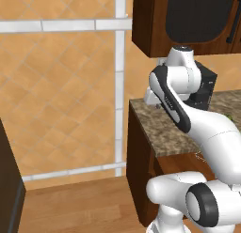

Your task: Pick the whisk from the drawer and place it on the counter.

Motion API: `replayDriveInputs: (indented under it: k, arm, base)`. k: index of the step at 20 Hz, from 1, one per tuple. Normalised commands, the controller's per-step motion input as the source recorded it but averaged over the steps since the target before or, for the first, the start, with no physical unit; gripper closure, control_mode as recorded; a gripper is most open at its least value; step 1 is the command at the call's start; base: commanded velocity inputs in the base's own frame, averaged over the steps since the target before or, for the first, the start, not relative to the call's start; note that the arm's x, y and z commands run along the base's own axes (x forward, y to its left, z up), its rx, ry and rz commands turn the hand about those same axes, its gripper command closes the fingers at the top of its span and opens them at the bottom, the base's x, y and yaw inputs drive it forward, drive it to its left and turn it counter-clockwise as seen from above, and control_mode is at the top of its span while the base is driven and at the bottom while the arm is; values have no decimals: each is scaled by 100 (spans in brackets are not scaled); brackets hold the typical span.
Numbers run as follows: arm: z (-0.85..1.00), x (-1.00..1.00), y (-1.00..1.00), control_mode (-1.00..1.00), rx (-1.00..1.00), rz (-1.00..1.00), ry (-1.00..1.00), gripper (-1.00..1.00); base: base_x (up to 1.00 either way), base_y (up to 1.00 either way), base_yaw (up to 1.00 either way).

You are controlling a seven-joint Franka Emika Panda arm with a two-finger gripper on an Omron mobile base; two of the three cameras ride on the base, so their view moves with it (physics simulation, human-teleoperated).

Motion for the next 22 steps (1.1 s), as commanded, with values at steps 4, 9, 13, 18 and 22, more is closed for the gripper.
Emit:
replayDriveInputs:
  k: [4, 9, 13, 18, 22]
  arm:
    - [0, 0, 0, 100, 0, 0, 0, -100]
    - [0, 0, 0, 100, 0, 0, 0, -100]
    - [0, 0, 0, 100, 0, 0, 0, -100]
    - [0, 0, 0, 100, 0, 0, 0, -100]
    - [0, 0, 0, 100, 0, 0, 0, -100]
  base:
    - [0, 0, 0]
    - [-6, 0, 0]
    - [-88, -29, -9]
    - [-37, -65, -5]
    - [0, -76, 0]
